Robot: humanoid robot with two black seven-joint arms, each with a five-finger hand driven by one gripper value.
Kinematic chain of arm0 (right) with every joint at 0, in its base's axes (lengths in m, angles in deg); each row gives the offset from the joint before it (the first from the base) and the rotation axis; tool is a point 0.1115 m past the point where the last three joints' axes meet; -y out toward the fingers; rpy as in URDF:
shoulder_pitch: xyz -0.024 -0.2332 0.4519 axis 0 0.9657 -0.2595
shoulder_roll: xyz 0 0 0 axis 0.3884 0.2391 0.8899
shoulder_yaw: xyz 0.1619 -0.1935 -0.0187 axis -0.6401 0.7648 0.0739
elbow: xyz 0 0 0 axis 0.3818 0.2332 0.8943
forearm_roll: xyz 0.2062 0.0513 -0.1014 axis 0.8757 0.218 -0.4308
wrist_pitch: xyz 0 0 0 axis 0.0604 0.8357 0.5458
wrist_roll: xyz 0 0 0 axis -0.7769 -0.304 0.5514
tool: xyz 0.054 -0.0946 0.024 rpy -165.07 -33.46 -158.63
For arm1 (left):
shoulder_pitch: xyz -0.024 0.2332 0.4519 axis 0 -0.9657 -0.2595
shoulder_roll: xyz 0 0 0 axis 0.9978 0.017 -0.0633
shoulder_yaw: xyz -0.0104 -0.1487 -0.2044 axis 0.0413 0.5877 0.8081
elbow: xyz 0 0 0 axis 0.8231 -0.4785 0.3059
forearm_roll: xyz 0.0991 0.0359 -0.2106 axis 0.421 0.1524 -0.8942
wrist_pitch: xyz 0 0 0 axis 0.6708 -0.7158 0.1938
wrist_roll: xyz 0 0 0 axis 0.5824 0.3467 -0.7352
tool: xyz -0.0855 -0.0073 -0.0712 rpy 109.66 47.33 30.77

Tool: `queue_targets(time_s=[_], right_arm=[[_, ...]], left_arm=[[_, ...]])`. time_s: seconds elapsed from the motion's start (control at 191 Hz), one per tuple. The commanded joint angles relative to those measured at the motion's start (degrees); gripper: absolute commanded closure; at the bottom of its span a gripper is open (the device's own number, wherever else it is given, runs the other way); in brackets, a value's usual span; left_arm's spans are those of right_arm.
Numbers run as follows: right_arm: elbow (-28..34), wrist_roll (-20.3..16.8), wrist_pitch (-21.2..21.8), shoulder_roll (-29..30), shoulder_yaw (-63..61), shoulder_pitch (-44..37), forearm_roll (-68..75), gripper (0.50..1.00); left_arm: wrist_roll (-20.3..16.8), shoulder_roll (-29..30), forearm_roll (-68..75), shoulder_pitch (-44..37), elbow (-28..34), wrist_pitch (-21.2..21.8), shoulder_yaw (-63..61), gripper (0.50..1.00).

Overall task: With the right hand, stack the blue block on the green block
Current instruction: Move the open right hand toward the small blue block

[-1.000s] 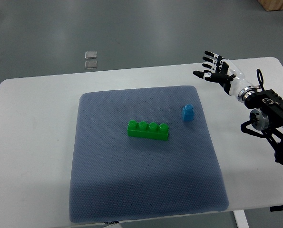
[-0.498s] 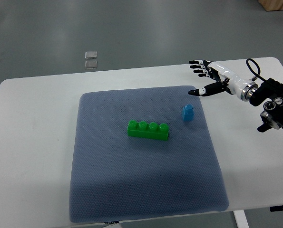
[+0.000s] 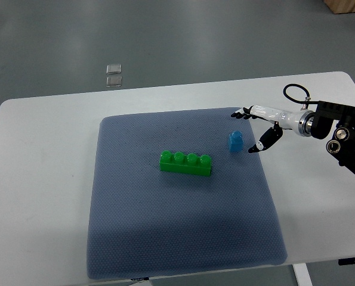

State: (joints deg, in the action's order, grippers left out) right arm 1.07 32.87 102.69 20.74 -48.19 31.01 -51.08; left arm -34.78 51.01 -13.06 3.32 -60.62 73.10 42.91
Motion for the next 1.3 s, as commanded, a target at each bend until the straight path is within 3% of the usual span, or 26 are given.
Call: queue_targets(time_s=[0.0, 0.178, 0.304, 0.608, 0.791, 1.294], right_arm=[[0.03, -0.51, -0.05, 0.57, 0.24, -0.25, -1.84, 0.587], [-0.14, -1.91, -0.49, 1.62, 0.42, -0.87, -2.37, 0.603], [-0.85, -2.26, -0.49, 2.67, 1.65, -1.57, -3.24, 0.670], [-3.66, -2.35, -1.63, 3.55, 2.97, -1.66, -4.74, 0.730], [-6.12, -2.35, -2.25, 3.47, 2.97, -2.18, -5.00, 0.738], [-5.15, -2.35, -1.64, 3.55, 4.46, -2.62, -4.74, 0.738]], left_arm=[[0.00, 0.00, 0.00, 0.00, 0.00, 0.00, 0.00, 0.500], [0.00, 0.00, 0.00, 0.00, 0.00, 0.00, 0.00, 0.500], [0.00, 0.00, 0.09, 0.00, 0.00, 0.00, 0.00, 0.500], [0.00, 0.00, 0.00, 0.00, 0.00, 0.00, 0.00, 0.500], [0.00, 0.00, 0.00, 0.00, 0.00, 0.00, 0.00, 0.500], [0.00, 0.00, 0.00, 0.00, 0.00, 0.00, 0.00, 0.500]])
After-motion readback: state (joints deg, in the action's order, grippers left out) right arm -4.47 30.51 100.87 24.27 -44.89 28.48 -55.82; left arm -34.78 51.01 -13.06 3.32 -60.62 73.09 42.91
